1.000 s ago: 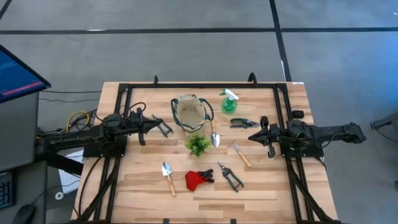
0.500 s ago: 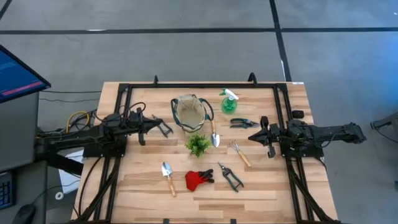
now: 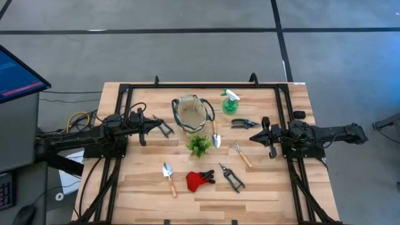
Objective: Pick & Place Garden tools in Gardening bag
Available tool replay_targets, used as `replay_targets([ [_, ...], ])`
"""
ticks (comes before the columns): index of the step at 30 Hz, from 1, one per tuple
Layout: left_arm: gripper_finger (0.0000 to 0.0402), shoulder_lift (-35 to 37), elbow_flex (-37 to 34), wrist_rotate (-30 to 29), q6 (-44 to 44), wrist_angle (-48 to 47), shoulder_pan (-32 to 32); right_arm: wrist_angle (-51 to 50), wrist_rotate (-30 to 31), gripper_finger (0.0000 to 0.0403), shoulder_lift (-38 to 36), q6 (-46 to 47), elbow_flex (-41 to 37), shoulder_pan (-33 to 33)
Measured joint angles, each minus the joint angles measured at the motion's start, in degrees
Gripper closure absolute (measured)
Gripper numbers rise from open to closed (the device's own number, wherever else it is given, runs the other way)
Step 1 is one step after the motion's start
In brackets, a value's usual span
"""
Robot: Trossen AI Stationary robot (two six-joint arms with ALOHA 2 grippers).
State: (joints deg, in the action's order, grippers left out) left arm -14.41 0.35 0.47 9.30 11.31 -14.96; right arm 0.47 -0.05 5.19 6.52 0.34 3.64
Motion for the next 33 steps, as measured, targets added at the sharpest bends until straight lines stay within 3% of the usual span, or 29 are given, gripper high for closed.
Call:
replay_targets([
  [22,0.04,0.0,0.0,0.0,0.0,0.3,0.0,0.0,0.0,0.0403,0.0,0.0,0.0,0.0],
  [28,0.04,0.0,0.0,0.0,0.1,0.5,0.0,0.0,0.0,0.0403,0.0,5.4,0.0,-0.4],
  [33,0.04,0.0,0.0,-0.1,0.6,5.0,0.0,3.0,0.3,0.0403,0.0,5.4,0.0,-1.2],
])
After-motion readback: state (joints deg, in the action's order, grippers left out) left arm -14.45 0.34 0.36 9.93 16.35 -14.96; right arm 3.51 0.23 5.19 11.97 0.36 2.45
